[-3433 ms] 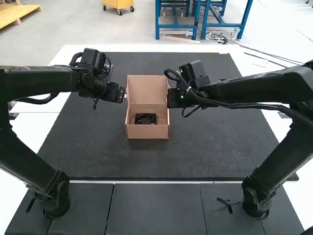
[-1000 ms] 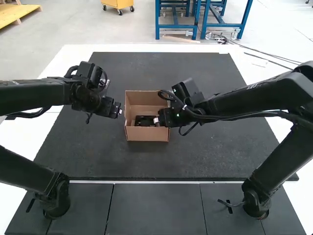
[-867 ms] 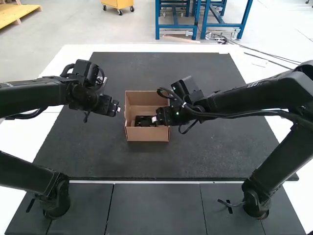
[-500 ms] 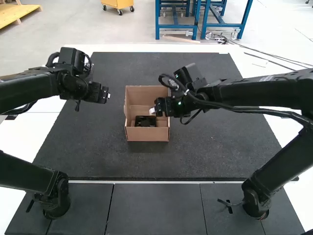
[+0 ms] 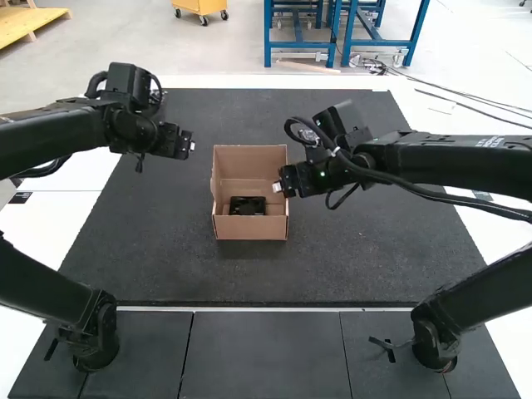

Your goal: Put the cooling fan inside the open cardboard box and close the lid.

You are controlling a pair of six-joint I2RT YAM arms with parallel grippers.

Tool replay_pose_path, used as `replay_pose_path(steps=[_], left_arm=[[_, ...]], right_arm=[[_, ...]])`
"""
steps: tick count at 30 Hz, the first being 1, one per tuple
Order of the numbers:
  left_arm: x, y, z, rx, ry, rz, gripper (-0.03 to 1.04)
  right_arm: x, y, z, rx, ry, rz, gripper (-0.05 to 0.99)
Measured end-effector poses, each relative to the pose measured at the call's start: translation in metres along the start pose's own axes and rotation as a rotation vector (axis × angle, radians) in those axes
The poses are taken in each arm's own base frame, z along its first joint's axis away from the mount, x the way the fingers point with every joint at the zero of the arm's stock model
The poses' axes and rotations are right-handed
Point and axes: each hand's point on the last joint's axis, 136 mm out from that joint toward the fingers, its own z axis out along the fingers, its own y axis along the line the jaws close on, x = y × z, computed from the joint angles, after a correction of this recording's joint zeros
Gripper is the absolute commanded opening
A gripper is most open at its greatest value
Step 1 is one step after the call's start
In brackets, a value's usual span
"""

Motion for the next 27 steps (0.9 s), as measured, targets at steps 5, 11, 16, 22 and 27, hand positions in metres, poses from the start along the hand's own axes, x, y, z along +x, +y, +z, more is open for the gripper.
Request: replay_pose_path(steps=[5,11,16,22,27], left_arm=[[-0.014,-0.013,0.008,0.024,-0.024,0.019,0.96],[-0.021,-0.02,0.017,0.036,-0.033,0.028,0.96],[-0.022,-0.02,0.022,0.035,-0.04,0.028,0.96],[-0.029,-0.021,0.031,0.035,-0.068,0.025,0.96],[-0.03,-0.021,0.04,0.034,-0.078,0.02,0.96]], right_arm=[[-0.003,-0.008,-0.009,0.027,-0.016,-0.024,0.91],[-0.005,-0.014,-0.013,0.039,-0.024,-0.023,0.91],[0.001,-0.02,-0.012,0.048,-0.008,-0.017,0.91],[0.011,-0.021,-0.009,0.05,0.018,-0.016,0.91],[0.015,-0.021,-0.01,0.046,0.022,-0.016,0.91]])
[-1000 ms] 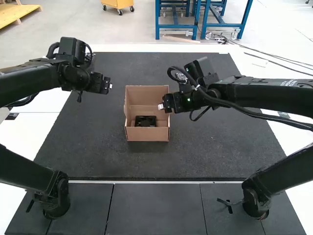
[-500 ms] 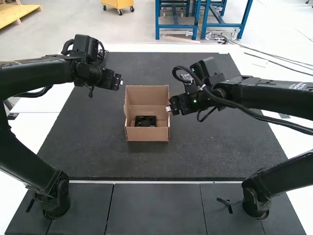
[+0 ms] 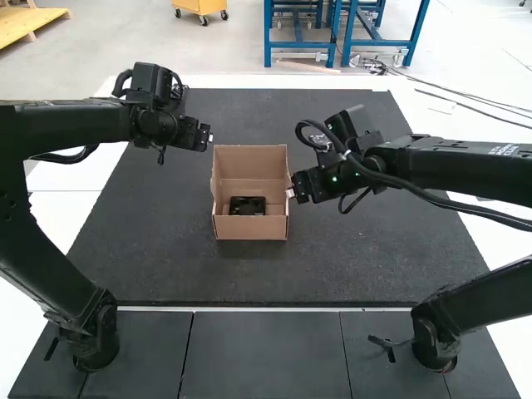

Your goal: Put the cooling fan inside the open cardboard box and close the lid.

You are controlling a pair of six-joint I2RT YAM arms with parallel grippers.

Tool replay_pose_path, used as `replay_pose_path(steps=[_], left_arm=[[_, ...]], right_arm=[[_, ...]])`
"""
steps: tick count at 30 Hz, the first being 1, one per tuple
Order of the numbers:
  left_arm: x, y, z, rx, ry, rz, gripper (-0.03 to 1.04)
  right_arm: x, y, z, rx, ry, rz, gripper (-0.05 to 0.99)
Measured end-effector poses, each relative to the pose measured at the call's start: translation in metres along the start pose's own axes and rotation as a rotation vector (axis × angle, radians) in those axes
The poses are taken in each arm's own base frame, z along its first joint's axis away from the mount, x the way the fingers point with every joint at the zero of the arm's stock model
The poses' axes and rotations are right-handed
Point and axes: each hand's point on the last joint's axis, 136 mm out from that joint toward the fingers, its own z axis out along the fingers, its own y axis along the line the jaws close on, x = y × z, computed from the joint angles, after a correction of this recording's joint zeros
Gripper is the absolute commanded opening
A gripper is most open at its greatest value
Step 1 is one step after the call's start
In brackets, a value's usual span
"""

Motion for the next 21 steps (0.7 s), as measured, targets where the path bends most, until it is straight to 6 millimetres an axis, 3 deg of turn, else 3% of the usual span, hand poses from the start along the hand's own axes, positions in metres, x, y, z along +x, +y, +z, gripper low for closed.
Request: replay_pose_path(steps=[7,16,21], left_arm=[[-0.005,-0.001,0.008,-0.002,-0.008,-0.003,0.96],[-0.05,-0.027,0.0,0.046,-0.12,0.013,0.96],[-0.048,-0.037,-0.001,0.064,-0.11,0.026,0.96]], right_arm=[[0.003,-0.004,-0.002,0.005,-0.003,0.008,0.91],[0.007,-0.01,-0.001,0.014,0.004,0.02,0.91],[-0.007,-0.012,-0.005,0.016,-0.055,0.021,0.9]])
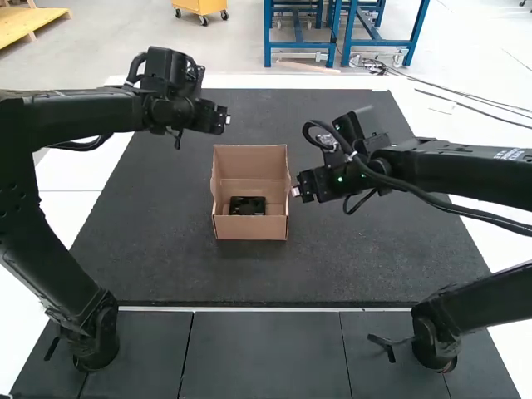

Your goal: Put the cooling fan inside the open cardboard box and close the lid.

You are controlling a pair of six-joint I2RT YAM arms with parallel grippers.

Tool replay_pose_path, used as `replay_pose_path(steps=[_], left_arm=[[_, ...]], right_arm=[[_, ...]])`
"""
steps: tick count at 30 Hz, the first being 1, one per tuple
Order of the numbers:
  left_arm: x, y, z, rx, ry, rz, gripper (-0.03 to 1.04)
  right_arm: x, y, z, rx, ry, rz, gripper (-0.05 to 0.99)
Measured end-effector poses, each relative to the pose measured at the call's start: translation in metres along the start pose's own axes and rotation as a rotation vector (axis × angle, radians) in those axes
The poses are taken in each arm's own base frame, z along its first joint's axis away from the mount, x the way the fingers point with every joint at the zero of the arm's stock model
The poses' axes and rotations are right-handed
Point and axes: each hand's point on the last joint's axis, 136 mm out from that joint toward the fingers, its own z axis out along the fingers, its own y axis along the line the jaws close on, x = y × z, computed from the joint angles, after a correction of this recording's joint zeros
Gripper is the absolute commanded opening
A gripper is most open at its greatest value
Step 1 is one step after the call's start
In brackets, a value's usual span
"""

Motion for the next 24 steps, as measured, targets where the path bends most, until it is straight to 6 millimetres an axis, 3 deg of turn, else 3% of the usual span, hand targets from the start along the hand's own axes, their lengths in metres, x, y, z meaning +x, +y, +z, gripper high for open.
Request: replay_pose_path(steps=[5,9,19,24], left_arm=[[0.008,-0.01,-0.001,0.018,0.032,0.012,0.96],[0.014,-0.02,-0.001,0.038,0.058,0.025,0.96],[0.036,-0.027,0.0,0.057,0.138,0.038,0.96],[0.053,-0.029,0.0,0.069,0.193,0.04,0.96]], right_arm=[[-0.036,0.0,-0.018,-0.005,-0.151,0.004,0.9],[-0.048,-0.002,-0.026,-0.002,-0.188,0.01,0.9],[-0.034,0.0,-0.026,-0.017,-0.116,0.015,0.9],[-0.038,0.003,-0.029,-0.031,-0.117,0.014,0.9]])
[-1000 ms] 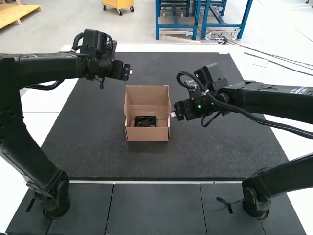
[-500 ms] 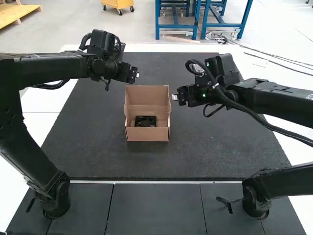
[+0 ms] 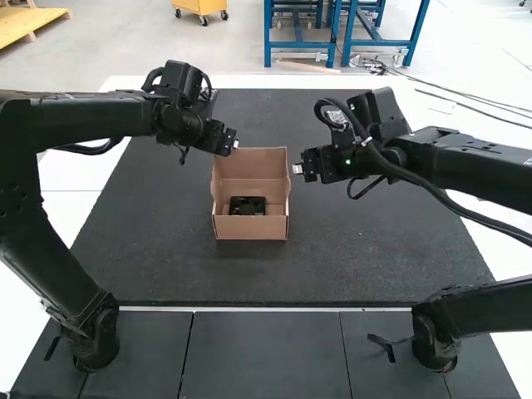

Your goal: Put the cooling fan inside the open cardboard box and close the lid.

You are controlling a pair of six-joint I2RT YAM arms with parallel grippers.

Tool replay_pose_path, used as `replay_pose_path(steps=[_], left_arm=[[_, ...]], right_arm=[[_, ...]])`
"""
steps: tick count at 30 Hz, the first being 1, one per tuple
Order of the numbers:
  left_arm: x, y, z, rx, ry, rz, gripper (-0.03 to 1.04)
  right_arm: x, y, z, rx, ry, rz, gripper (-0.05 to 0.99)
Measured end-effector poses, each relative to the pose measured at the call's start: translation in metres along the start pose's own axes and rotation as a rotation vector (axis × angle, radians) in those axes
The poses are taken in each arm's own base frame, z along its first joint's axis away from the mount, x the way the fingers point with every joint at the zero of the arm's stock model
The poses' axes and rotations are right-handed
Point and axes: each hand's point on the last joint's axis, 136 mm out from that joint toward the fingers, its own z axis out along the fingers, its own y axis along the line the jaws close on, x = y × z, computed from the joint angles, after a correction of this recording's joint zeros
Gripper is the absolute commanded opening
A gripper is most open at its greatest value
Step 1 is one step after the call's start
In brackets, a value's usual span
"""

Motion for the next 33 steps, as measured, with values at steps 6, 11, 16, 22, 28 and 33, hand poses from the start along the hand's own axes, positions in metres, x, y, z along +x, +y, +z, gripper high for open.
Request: replay_pose_path(steps=[6,11,16,22,28,33], left_arm=[[0.006,-0.002,0.0,0.011,0.025,0.0,0.96],[0.012,-0.006,-0.001,0.024,0.049,0.006,0.96],[0.028,-0.014,-0.002,0.037,0.086,0.02,0.96],[0.034,-0.02,-0.007,0.048,0.105,0.031,0.96],[0.033,-0.021,-0.012,0.05,0.103,0.032,0.96],[0.036,-0.022,-0.013,0.052,0.118,0.034,0.96]], right_arm=[[-0.002,0.001,-0.001,-0.006,-0.004,-0.001,0.9],[-0.002,0.001,-0.001,-0.006,-0.004,-0.001,0.9],[-0.001,0.001,0.001,-0.006,0.001,-0.001,0.9],[-0.013,0.002,0.002,-0.007,-0.008,-0.001,0.9],[-0.016,0.003,0.002,-0.007,-0.015,-0.002,0.9],[-0.014,0.002,0.005,-0.006,-0.004,-0.001,0.9]])
